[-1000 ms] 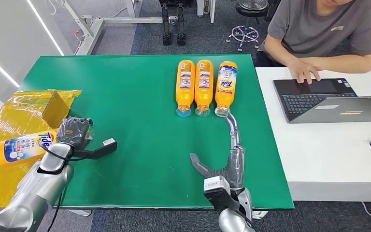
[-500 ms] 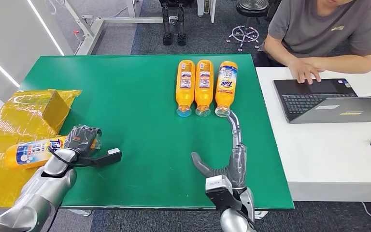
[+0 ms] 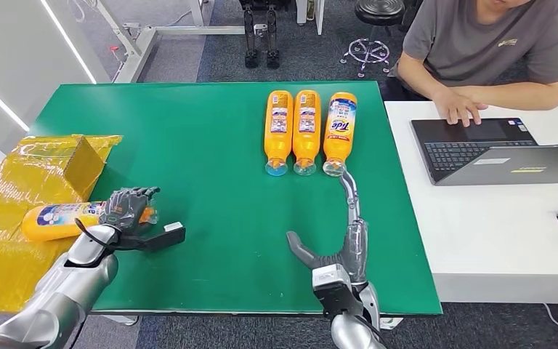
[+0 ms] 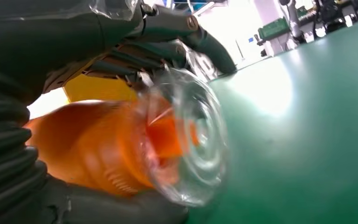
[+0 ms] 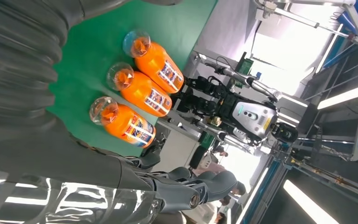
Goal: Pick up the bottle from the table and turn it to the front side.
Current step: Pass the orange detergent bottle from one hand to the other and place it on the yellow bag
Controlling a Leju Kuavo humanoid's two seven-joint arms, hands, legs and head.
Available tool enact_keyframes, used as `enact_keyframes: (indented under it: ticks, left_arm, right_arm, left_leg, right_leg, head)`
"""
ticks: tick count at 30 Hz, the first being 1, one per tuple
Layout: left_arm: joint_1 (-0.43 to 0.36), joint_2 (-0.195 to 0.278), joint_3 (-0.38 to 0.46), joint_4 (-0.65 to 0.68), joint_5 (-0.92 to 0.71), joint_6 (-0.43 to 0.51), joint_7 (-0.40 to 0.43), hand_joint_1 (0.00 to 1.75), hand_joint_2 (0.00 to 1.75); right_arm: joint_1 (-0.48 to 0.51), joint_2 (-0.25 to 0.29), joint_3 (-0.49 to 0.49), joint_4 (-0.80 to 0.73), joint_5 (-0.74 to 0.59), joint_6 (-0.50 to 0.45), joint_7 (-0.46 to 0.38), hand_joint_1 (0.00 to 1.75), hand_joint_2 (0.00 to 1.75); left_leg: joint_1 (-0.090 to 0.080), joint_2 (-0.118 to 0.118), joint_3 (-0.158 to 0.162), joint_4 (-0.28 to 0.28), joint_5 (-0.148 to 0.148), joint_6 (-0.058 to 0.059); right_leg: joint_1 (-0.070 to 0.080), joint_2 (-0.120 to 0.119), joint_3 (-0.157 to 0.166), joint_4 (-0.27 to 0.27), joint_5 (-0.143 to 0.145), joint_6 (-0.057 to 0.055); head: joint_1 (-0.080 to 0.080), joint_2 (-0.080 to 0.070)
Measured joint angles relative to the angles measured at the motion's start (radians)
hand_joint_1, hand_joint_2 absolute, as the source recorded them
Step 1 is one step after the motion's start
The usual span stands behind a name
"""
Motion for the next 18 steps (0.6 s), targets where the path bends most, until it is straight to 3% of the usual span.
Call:
enact_keyframes:
  ticks: [18]
  left_arm:
    - [0.051,0.070,0.001,0.000,0.080,0.058,0.024,0.00,1.75]
  right_arm:
    - [-0.042,-0.001,0.013,0.082,-0.075,-0.012,-0.033,0.00,1.75]
  left_leg:
    - [0.000,0.000,0.005,-0.001,0.000,-0.001]
  right_leg:
    - [0.000,0.000,0.004,0.001,0.000,-0.001]
  head:
    - [0.000,0.000]
